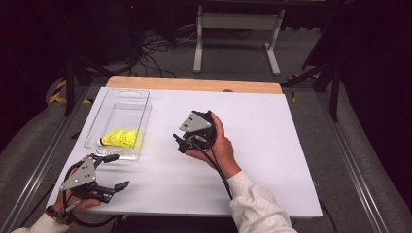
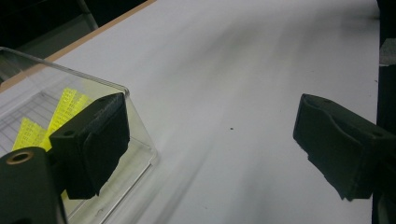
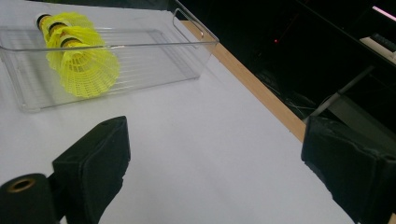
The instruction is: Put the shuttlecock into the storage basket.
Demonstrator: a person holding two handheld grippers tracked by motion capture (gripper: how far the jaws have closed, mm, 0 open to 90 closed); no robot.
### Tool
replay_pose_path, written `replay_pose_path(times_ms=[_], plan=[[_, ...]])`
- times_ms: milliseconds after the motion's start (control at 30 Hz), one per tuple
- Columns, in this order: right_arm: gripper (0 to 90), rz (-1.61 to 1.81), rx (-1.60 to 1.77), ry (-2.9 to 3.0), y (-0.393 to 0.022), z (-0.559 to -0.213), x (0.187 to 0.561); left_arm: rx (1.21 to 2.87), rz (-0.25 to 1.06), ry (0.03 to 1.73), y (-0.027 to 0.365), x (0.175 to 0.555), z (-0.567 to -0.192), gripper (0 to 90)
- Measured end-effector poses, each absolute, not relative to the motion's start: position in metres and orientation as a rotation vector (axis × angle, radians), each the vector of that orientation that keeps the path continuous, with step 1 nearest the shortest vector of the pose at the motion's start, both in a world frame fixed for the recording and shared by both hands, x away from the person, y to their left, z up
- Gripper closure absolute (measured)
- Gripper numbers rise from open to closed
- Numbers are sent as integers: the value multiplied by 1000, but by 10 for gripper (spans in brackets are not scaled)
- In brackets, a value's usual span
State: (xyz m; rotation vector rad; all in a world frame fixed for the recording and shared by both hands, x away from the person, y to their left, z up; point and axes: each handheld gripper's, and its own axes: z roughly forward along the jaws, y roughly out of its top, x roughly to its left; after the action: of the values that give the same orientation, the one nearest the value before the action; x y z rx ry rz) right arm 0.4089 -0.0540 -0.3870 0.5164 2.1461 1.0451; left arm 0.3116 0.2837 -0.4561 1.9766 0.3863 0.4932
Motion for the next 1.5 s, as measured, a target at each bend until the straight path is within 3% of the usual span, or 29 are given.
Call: replay_pose_path(times_ms=[1500], plan=[[76, 1005, 468, 2124, -113, -397, 377, 1972, 500, 387, 283, 311, -456, 113]])
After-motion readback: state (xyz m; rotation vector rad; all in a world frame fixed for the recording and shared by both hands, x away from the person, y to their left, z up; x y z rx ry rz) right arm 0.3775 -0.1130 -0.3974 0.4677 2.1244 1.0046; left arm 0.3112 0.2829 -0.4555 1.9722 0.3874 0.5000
